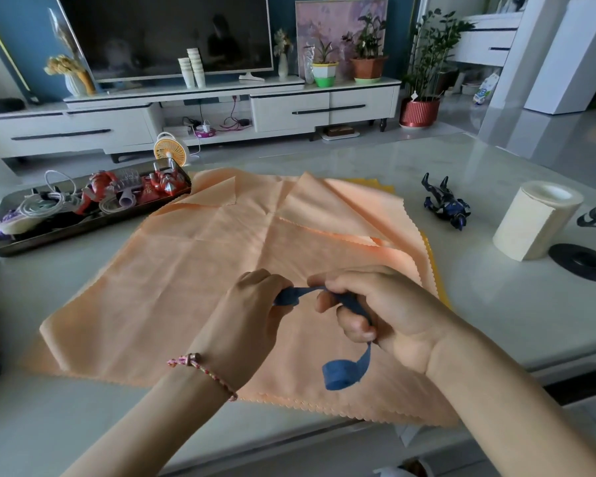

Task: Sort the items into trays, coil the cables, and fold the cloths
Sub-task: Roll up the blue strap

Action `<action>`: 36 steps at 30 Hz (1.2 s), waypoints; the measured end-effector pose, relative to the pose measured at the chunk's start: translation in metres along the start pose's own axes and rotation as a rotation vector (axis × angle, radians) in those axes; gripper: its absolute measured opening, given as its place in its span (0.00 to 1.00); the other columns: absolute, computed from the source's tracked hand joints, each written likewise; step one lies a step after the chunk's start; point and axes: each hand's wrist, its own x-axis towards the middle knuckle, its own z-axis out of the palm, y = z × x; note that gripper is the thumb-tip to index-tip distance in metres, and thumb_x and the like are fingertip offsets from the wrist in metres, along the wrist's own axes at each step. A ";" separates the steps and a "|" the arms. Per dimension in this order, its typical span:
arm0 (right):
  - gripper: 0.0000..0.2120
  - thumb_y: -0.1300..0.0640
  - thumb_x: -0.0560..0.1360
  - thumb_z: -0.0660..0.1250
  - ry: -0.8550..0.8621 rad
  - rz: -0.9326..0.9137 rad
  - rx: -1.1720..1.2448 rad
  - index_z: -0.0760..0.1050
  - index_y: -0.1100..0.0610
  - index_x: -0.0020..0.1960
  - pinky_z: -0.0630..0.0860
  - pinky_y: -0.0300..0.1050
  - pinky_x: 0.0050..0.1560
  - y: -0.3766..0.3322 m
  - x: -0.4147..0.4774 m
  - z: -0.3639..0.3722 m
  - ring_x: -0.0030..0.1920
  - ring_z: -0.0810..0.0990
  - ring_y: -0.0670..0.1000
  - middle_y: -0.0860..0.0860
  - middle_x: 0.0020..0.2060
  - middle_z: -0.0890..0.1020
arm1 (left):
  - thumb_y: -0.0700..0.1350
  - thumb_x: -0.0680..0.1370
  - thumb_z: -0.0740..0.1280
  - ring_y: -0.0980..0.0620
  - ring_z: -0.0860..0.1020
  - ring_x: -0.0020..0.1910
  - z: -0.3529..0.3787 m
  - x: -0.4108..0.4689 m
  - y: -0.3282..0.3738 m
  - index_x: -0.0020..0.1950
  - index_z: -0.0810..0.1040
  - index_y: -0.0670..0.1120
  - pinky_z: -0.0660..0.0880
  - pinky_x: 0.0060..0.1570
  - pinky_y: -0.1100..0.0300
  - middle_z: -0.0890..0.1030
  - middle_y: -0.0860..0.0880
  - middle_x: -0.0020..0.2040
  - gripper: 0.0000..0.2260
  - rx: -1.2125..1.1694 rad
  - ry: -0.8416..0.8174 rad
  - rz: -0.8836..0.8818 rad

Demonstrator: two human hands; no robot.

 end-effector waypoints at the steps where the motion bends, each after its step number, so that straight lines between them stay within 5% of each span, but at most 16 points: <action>1: 0.11 0.64 0.78 0.57 -0.009 0.001 -0.016 0.73 0.67 0.57 0.64 0.36 0.20 0.001 -0.002 0.002 0.20 0.69 0.46 0.54 0.31 0.82 | 0.40 0.76 0.67 0.54 0.70 0.42 0.002 -0.001 -0.001 0.52 0.80 0.44 0.66 0.43 0.67 0.75 0.52 0.43 0.06 -0.003 0.009 -0.003; 4: 0.11 0.62 0.80 0.57 0.008 -0.005 -0.026 0.77 0.64 0.53 0.76 0.39 0.32 0.004 -0.001 0.005 0.32 0.80 0.48 0.54 0.38 0.85 | 0.42 0.78 0.65 0.50 0.73 0.45 0.009 -0.002 -0.002 0.53 0.79 0.43 0.69 0.46 0.59 0.79 0.49 0.44 0.07 0.005 0.021 -0.032; 7: 0.12 0.61 0.80 0.56 0.073 0.001 0.060 0.77 0.62 0.53 0.77 0.40 0.41 0.008 0.003 0.006 0.37 0.81 0.47 0.52 0.40 0.86 | 0.41 0.77 0.65 0.47 0.74 0.42 0.015 -0.001 -0.001 0.52 0.79 0.42 0.71 0.43 0.54 0.78 0.48 0.40 0.06 -0.025 0.094 -0.114; 15: 0.12 0.74 0.73 0.53 0.067 0.133 0.266 0.74 0.68 0.48 0.77 0.41 0.30 0.010 0.009 0.018 0.28 0.78 0.51 0.59 0.35 0.77 | 0.33 0.68 0.73 0.43 0.80 0.40 0.016 0.003 -0.005 0.47 0.82 0.35 0.79 0.37 0.53 0.83 0.42 0.44 0.09 0.069 0.225 0.118; 21: 0.06 0.61 0.75 0.60 0.153 0.073 -0.178 0.75 0.59 0.43 0.55 0.35 0.22 0.007 0.015 0.018 0.22 0.60 0.45 0.52 0.32 0.72 | 0.35 0.70 0.72 0.42 0.79 0.40 0.017 -0.001 -0.007 0.48 0.82 0.35 0.79 0.36 0.52 0.82 0.41 0.45 0.08 0.155 0.258 0.198; 29: 0.16 0.52 0.80 0.58 0.169 -0.101 -0.232 0.77 0.58 0.40 0.59 0.34 0.20 0.019 0.014 0.029 0.19 0.62 0.44 0.51 0.29 0.74 | 0.38 0.68 0.76 0.46 0.75 0.41 0.030 -0.004 -0.010 0.45 0.80 0.39 0.76 0.36 0.50 0.80 0.43 0.43 0.09 0.138 0.320 0.185; 33: 0.20 0.54 0.81 0.56 0.190 -0.162 -0.367 0.71 0.58 0.32 0.58 0.34 0.22 0.021 0.018 0.025 0.19 0.61 0.44 0.51 0.25 0.68 | 0.42 0.69 0.74 0.49 0.73 0.41 0.029 -0.003 0.000 0.47 0.75 0.42 0.75 0.39 0.50 0.76 0.49 0.44 0.12 -0.007 0.269 0.004; 36: 0.21 0.55 0.81 0.56 0.182 -0.214 -0.531 0.67 0.58 0.29 0.59 0.35 0.25 0.018 0.021 0.017 0.18 0.61 0.43 0.51 0.24 0.66 | 0.50 0.65 0.76 0.59 0.76 0.45 0.018 -0.004 0.007 0.58 0.69 0.53 0.76 0.45 0.61 0.73 0.59 0.50 0.25 -0.290 0.094 -0.307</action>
